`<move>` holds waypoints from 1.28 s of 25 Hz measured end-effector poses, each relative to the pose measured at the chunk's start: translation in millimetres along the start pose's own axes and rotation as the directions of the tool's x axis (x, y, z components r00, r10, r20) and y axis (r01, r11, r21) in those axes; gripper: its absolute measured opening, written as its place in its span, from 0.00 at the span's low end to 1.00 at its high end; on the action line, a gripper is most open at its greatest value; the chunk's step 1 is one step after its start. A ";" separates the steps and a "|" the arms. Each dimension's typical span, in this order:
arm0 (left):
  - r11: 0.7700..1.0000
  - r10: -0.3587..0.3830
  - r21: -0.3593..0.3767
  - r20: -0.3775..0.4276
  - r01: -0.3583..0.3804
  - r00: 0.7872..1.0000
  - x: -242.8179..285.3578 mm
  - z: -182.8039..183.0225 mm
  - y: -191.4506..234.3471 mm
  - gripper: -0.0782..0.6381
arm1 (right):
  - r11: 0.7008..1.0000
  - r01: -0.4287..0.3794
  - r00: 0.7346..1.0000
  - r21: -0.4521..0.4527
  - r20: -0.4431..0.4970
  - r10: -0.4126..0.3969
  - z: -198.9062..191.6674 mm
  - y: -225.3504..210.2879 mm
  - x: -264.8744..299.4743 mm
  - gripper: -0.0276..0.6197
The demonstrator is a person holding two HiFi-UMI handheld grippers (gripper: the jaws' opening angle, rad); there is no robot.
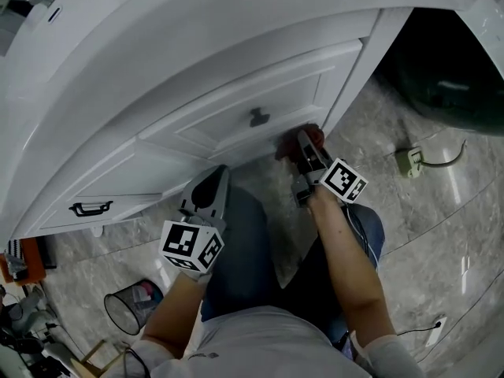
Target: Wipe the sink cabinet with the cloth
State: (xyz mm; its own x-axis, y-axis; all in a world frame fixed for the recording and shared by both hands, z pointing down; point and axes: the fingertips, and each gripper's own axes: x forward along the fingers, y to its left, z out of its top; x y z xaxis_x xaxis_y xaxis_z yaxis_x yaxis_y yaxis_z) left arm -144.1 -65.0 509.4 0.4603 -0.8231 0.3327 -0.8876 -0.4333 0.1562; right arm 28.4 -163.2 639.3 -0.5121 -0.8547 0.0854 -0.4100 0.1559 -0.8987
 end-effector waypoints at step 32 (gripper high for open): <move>0.977 -0.183 0.063 -0.241 0.204 0.953 15.9 -10.6 -96.8 0.12 | 0.942 -0.106 0.978 -0.319 -0.207 0.040 -11.5 100.6 -72.0 0.16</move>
State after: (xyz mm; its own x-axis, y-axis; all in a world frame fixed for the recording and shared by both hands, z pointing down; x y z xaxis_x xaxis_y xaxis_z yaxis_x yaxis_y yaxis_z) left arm -51.0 -32.2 509.4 0.5975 -0.6166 0.5126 -0.7725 -0.6141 0.1618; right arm 15.4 -80.3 547.7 -0.6729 -0.7270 0.1365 -0.5729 0.3953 -0.7180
